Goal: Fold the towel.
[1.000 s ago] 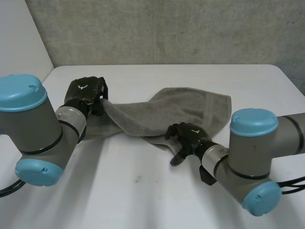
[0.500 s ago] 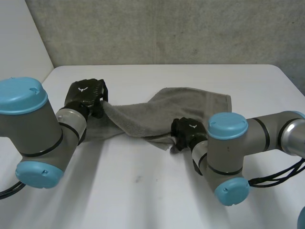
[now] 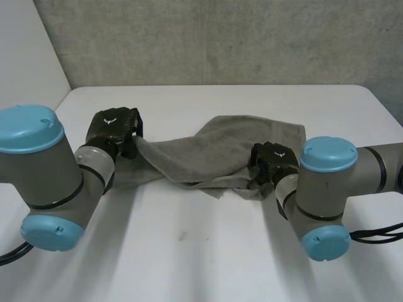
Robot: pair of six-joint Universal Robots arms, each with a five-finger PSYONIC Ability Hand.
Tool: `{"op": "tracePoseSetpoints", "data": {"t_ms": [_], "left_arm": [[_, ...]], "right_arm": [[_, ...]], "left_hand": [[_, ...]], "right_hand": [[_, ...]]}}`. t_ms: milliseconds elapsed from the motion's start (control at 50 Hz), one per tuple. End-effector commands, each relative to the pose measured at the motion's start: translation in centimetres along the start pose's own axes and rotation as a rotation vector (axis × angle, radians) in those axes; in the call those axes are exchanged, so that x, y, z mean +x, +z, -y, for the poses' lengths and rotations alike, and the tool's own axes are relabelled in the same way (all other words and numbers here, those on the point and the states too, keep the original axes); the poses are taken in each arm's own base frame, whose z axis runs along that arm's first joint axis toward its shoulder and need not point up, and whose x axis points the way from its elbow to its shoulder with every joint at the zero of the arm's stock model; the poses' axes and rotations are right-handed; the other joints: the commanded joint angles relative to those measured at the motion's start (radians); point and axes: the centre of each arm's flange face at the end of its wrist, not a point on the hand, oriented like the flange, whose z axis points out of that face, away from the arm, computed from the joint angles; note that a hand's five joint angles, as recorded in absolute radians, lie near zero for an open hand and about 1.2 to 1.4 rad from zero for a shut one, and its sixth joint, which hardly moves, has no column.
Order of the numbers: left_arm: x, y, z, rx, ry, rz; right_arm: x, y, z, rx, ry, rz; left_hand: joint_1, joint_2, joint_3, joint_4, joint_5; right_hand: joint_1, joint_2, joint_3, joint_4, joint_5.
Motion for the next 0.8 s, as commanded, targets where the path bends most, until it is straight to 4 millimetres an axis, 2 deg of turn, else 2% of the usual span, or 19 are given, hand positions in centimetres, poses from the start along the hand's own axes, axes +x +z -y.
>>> {"op": "tracePoseSetpoints", "data": {"t_ms": [20, 220, 300, 340, 360, 380, 400, 420, 440, 460, 500, 520, 560, 580, 600, 620, 660, 780, 800], "left_arm": [[0.0, 0.0, 0.0, 0.003, 0.0, 0.0], [0.0, 0.2, -0.2, 0.011, 0.001, 0.002], [0.0, 0.2, -0.2, 0.011, 0.001, 0.002], [0.0, 0.2, -0.3, 0.009, 0.001, 0.002], [0.0, 0.2, -0.3, 0.009, 0.001, 0.002], [0.0, 0.2, -0.3, 0.009, 0.001, 0.002], [0.0, 0.2, -0.3, 0.009, 0.001, 0.002], [0.0, 0.2, -0.3, 0.009, 0.001, 0.002], [0.0, 0.2, -0.4, 0.005, 0.001, 0.003], [0.0, 0.2, -0.4, 0.004, 0.001, 0.003], [0.0, 0.2, -0.6, -0.002, 0.002, 0.003], [0.0, 0.2, -0.6, -0.002, 0.002, 0.003], [0.0, 0.2, -0.7, -0.006, 0.002, 0.003], [0.0, 0.2, -0.8, -0.011, 0.002, 0.001], [0.0, 0.2, -0.9, -0.014, 0.002, 0.001], [0.0, 0.2, -0.9, -0.014, 0.002, 0.001], [0.0, 0.3, -1.4, -0.028, 0.005, 0.001], [0.1, -0.1, -2.1, -0.052, 0.006, -0.005], [0.1, -0.3, -2.1, -0.056, 0.006, -0.006]], "right_arm": [[-0.4, -0.3, -0.7, -0.027, -0.001, 0.016], [-1.1, -0.6, -1.7, -0.055, -0.005, 0.055], [-1.1, -0.7, -1.7, -0.056, -0.002, 0.057], [-1.2, -0.8, -1.4, -0.04, 0.001, 0.057], [-1.2, -0.8, -1.4, -0.04, 0.001, 0.057], [-1.1, -1.0, -1.0, -0.029, 0.004, 0.053], [-0.9, -1.3, 0.0, -0.004, 0.009, 0.048], [-0.9, -1.3, 0.0, -0.004, 0.009, 0.048], [-0.8, -1.7, 1.5, 0.041, 0.012, 0.049], [-0.8, -1.7, 1.5, 0.042, 0.012, 0.049], [-1.1, -3.0, 4.6, 0.147, 0.005, 0.069], [-1.1, -3.0, 4.6, 0.148, 0.005, 0.069], [-1.0, -4.4, 7.7, 0.232, -0.032, 0.083], [-1.0, -4.4, 7.7, 0.233, -0.033, 0.083], [-0.3, -4.8, 9.1, 0.262, -0.073, 0.078], [-0.3, -4.8, 9.1, 0.262, -0.073, 0.078], [1.3, -5.7, 10.7, 0.246, -0.19, 0.071], [3.5, -7.2, 11.4, 0.123, -0.395, 0.049], [4.4, -7.5, 11.7, 0.082, -0.458, 0.026]], "left_hand": [[0.215, 0.179, 0.18, 0.178, 0.208], [0.215, 0.179, 0.18, 0.178, 0.208], [0.215, 0.179, 0.18, 0.178, 0.208], [0.215, 0.179, 0.18, 0.178, 0.208], [0.215, 0.179, 0.18, 0.178, 0.208], [0.215, 0.179, 0.18, 0.178, 0.208], [0.215, 0.179, 0.18, 0.178, 0.208], [0.215, 0.179, 0.18, 0.178, 0.208], [0.215, 0.179, 0.18, 0.178, 0.208], [0.215, 0.179, 0.18, 0.178, 0.208], [0.215, 0.179, 0.18, 0.178, 0.208], [0.215, 0.179, 0.18, 0.178, 0.208], [0.215, 0.179, 0.18, 0.178, 0.208], [0.215, 0.179, 0.18, 0.178, 0.208], [0.215, 0.179, 0.18, 0.178, 0.208], [0.215, 0.179, 0.18, 0.178, 0.208], [0.215, 0.179, 0.18, 0.178, 0.208], [0.215, 0.179, 0.18, 0.178, 0.208], [0.215, 0.179, 0.18, 0.178, 0.208]], "right_hand": [[-0.065, -0.076, -0.07, -0.072, -0.057], [0.023, 0.012, 0.018, 0.016, 0.031], [0.222, 0.212, 0.217, 0.216, 0.231], [0.651, 0.641, 0.646, 0.644, 0.66], [0.654, 0.643, 0.649, 0.647, 0.662], [0.74, 0.729, 0.735, 0.733, 0.749], [0.741, 0.73, 0.736, 0.734, 0.75], [0.741, 0.73, 0.736, 0.734, 0.75], [0.741, 0.73, 0.736, 0.734, 0.75], [0.741, 0.73, 0.736, 0.734, 0.75], [0.741, 0.73, 0.736, 0.734, 0.75], [0.741, 0.73, 0.736, 0.734, 0.75], [0.741, 0.73, 0.736, 0.734, 0.75], [0.741, 0.73, 0.736, 0.734, 0.75], [0.741, 0.73, 0.736, 0.734, 0.75], [0.741, 0.73, 0.736, 0.734, 0.75], [0.741, 0.73, 0.736, 0.734, 0.75], [0.741, 0.73, 0.736, 0.734, 0.75], [0.741, 0.73, 0.736, 0.734, 0.75]]}}
